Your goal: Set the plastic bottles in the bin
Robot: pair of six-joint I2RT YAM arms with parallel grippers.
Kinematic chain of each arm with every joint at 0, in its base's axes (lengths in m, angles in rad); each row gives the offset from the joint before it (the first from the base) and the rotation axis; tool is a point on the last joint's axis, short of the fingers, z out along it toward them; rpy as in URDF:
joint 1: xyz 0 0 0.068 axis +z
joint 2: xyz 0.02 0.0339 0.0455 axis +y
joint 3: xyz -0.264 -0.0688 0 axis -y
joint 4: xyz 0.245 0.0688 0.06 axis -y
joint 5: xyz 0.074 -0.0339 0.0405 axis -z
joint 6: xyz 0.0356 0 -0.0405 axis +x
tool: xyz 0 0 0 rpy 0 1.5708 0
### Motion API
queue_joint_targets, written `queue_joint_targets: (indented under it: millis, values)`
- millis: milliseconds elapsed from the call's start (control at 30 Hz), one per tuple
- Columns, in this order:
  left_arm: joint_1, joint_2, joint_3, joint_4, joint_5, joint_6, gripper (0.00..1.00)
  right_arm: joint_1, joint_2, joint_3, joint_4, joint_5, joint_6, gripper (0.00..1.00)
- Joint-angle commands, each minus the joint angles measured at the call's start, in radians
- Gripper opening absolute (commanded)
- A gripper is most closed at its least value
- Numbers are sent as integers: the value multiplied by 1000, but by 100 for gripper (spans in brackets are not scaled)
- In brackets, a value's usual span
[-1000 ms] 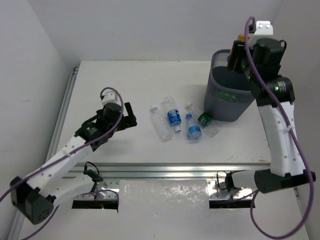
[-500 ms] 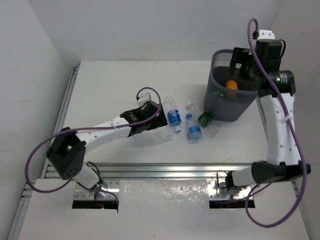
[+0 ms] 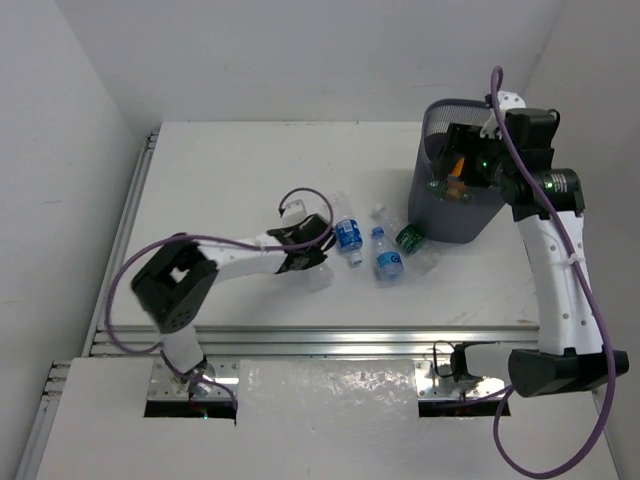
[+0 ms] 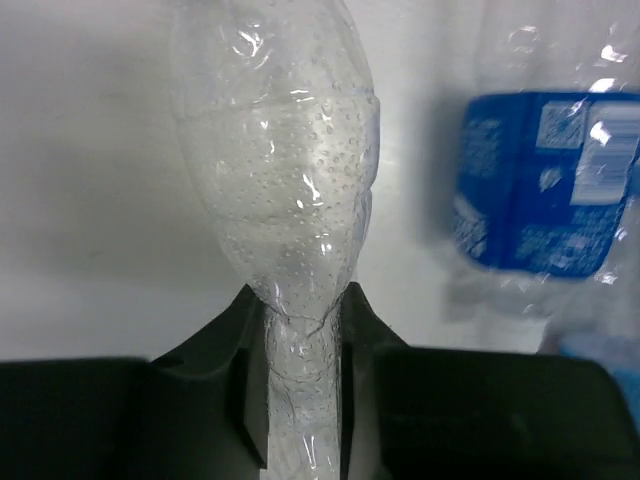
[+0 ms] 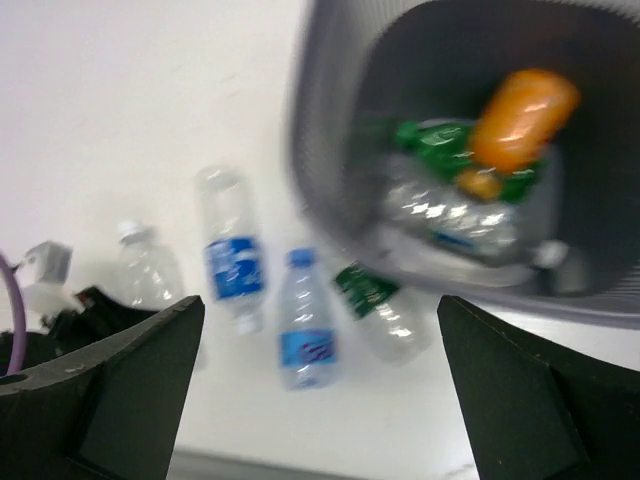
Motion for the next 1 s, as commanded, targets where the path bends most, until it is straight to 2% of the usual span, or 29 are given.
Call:
queue_joint_targets:
  millis: [0,33,67,100,133,167,200,233,267,300,400,467,600,633,667,733,767,800,833,867,900,967]
  values:
    - [-21,-232,-191,21,-46,14,0,37,-82,-91,126,-281,70,99]
    - [-35,-304,-236,69,-43,57,0,51,-102,-143,238,-478,89,99]
    - [-52,-452,-330,200,-32,179,0,94,-118,-252,303,-577,118,99]
    - [-75,-529,-385,280,41,235,0,123,-132,-305,380,-671,177,99]
    - [-74,-673,-440,493,125,288,0,195,-148,-403,520,-804,204,99]
    - [-72,-741,-501,600,231,395,0,233,-156,-445,578,-833,224,99]
    - [-74,-806,-605,691,388,421,0,273,-162,-479,629,-845,242,99]
    - [-72,-905,-644,815,463,430,0,339,-169,-532,711,-856,250,99]
    - [-71,-942,-696,854,561,451,0,361,-169,-557,756,-874,286,99]
    - [-68,-993,-712,905,598,455,0,390,-166,-598,851,-924,317,99]
    - [-68,-1012,-720,939,710,458,0,436,-166,-628,962,-928,385,99]
    - [-68,-997,-707,968,776,449,0,482,-164,-610,944,-862,351,99]
    - [-68,-980,-704,1035,819,426,3,517,-158,-585,907,-790,330,99]
    - [-68,-971,-697,1043,824,422,4,522,-150,-579,904,-788,328,96]
    - [-69,-966,-692,1046,829,422,10,527,-146,-577,901,-785,328,89]
    - [-69,-944,-674,1025,826,432,18,530,-141,-577,905,-797,327,64]
    - [-68,-940,-648,1008,791,436,41,530,-144,-577,904,-798,321,38]
    - [-68,-935,-628,927,749,438,59,528,-150,-573,869,-778,307,11]
    - [-68,-931,-571,852,694,450,83,527,-162,-547,812,-721,257,0]
    - [-68,-928,-537,775,552,455,90,525,-200,-521,757,-636,221,0]
    - [-68,-915,-501,592,477,456,95,525,-219,-441,621,-395,190,0]
    - [-68,-901,-407,417,287,453,100,522,-251,-343,498,-95,134,0]
